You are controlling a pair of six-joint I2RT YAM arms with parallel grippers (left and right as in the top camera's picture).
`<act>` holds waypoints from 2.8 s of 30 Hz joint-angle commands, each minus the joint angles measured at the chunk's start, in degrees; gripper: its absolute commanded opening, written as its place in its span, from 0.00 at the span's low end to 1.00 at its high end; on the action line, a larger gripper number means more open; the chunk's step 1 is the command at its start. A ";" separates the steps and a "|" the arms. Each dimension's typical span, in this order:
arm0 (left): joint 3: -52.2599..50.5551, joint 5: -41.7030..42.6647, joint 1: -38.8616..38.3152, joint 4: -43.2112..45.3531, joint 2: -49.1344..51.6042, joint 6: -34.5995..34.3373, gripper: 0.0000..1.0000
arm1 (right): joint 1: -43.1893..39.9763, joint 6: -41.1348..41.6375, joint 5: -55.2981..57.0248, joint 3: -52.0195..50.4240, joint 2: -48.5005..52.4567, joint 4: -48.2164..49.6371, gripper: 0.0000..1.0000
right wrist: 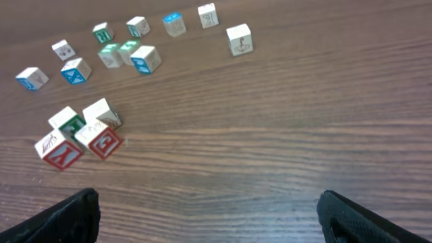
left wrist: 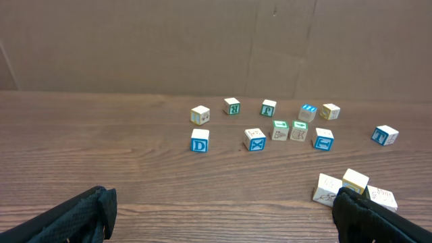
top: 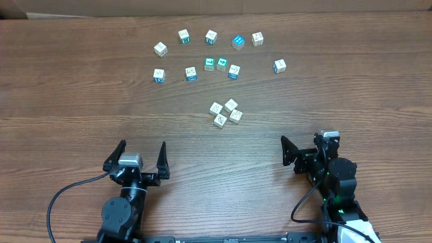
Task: Form a circle
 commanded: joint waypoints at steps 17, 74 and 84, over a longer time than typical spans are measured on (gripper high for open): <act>-0.20 -0.15 0.48 0.04 -0.66 1.05 0.99 | -0.46 -0.07 0.76 -0.57 -16.06 -15.54 1.00; -0.20 -0.15 0.48 0.04 -0.66 1.05 0.99 | -0.37 0.13 0.76 -0.57 -50.75 -28.17 1.00; -0.20 -0.15 0.48 0.04 -0.66 1.05 0.99 | -0.39 0.15 0.76 -0.57 -50.73 -28.17 1.00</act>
